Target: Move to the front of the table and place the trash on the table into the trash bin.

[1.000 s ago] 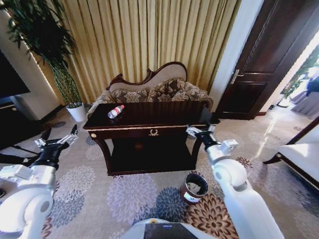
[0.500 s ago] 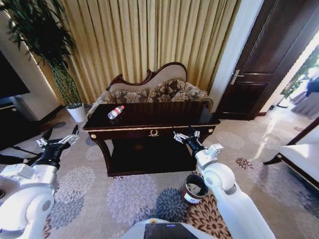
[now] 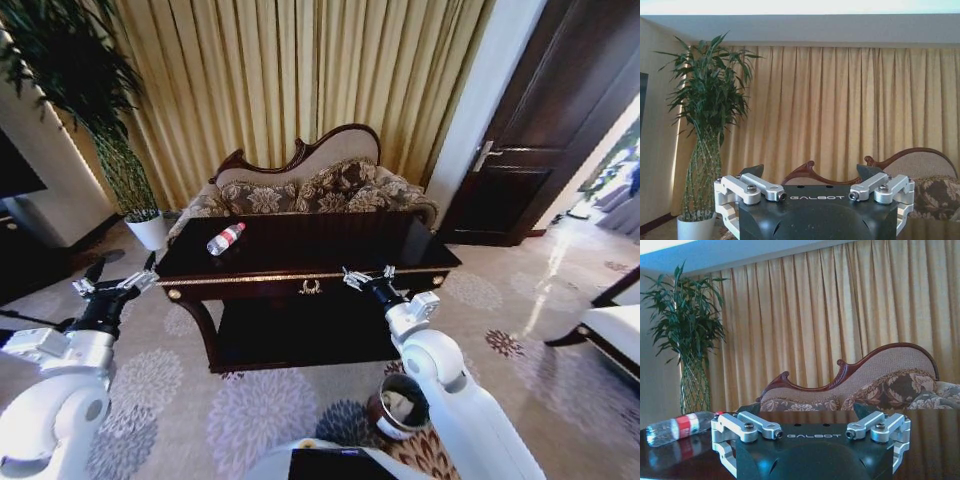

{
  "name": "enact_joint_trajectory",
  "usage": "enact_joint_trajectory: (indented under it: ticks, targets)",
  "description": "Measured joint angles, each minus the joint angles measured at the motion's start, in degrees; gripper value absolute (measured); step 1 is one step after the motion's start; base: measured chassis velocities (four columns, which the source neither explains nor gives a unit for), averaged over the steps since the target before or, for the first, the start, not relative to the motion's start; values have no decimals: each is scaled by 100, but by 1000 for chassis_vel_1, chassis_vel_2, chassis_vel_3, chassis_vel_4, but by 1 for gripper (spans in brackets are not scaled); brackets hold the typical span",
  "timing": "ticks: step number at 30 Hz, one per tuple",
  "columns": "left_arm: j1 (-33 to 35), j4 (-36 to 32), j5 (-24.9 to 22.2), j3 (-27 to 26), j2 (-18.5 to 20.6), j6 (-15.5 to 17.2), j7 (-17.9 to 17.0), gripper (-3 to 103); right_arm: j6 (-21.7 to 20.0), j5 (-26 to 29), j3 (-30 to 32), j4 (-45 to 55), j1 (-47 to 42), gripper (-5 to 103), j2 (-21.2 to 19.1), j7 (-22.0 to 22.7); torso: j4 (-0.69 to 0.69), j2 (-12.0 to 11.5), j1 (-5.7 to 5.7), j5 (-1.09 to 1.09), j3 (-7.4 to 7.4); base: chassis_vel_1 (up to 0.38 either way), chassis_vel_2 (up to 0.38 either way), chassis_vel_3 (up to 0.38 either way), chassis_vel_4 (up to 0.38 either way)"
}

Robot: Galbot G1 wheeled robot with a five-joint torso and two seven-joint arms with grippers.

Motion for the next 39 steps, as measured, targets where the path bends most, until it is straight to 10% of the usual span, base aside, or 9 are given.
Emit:
enact_joint_trajectory:
  ticks: [13, 27, 39]
  targets:
    - [-12, 29, -17, -16, 31, 11, 3, 100, -20, -55, -162, 72, 35, 100, -21, 0, 2, 6, -9, 0, -4, -49, 39, 37, -22]
    - [-432, 681, -518, -257, 1485, 830, -489, 100, -176, 544, 379, 152, 335, 100, -520, 0, 0, 1, -3, 0, -2, 0, 0, 0, 0]
    - [-1526, 2628, -2598, -54, 2917, 553, 708, 100, -73, 543, 845, -46, 160, 100, -508, 0, 0, 1, -3, -1, -1, 0, 0, 0, 0]
